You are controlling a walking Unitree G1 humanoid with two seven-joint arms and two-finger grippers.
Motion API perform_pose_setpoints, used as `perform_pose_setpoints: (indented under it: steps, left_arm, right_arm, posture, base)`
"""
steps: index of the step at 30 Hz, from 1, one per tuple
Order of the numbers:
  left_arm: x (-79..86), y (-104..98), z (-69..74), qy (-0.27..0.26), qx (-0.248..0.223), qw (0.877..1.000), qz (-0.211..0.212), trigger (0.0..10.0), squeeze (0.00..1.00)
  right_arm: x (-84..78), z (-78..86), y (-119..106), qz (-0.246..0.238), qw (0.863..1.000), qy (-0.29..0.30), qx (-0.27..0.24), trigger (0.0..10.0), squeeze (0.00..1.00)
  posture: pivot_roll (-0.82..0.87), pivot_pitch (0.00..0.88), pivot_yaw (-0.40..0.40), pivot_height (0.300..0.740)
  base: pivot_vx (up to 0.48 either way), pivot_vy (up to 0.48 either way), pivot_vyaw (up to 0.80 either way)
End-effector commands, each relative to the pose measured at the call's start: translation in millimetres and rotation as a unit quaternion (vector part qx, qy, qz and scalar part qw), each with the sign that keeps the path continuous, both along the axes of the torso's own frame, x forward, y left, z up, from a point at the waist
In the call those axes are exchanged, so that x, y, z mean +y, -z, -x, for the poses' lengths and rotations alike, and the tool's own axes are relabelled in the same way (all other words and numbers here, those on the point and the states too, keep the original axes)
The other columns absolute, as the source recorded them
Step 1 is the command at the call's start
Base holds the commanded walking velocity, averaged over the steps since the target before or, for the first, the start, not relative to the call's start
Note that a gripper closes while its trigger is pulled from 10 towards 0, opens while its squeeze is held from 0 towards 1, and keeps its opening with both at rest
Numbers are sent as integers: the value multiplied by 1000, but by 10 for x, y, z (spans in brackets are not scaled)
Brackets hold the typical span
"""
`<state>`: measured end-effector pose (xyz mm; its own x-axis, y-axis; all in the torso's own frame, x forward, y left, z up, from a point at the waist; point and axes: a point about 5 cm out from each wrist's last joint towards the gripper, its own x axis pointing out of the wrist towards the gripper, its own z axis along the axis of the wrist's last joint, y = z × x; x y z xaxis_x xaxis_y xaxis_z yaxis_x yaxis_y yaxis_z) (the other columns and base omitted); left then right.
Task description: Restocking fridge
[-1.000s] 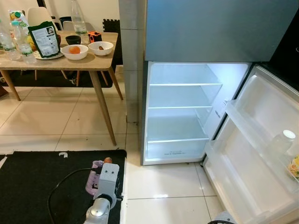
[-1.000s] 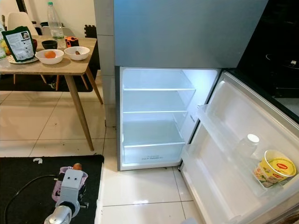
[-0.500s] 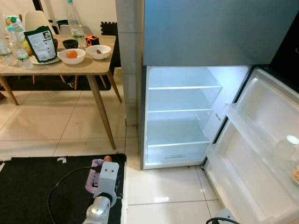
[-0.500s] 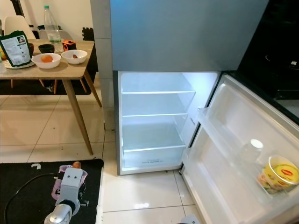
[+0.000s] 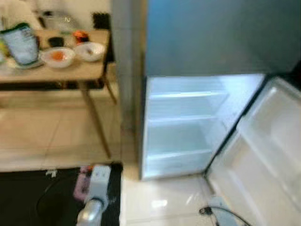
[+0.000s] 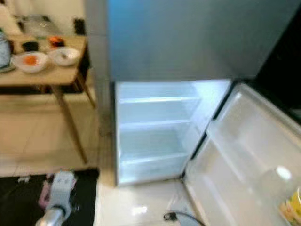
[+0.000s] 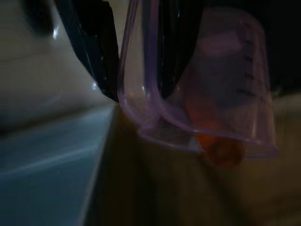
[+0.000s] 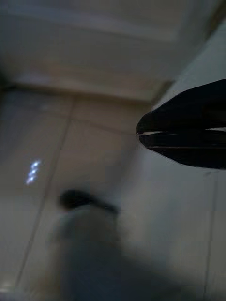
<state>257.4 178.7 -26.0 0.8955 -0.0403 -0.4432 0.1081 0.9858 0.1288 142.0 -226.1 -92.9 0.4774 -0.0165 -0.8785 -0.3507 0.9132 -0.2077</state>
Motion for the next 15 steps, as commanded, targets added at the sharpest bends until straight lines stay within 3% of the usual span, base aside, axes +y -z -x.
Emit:
perform_pose_setpoints:
  steps: [1,15]
  left_arm:
    - [81,37,65,-3,7,1000,-11,10000,0]
    - [55,44,72,-1,8,1000,-7,10000,0]
  right_arm:
    - [85,-151,-43,-10,1000,-7,-23,10000,0]
    - [97,-146,-39,-12,1000,-8,-22,10000,0]
  posture:
    - [-33,0,-40,740]
    - [-32,0,-40,740]
  base:
    - [424,0,0]
    - [402,0,0]
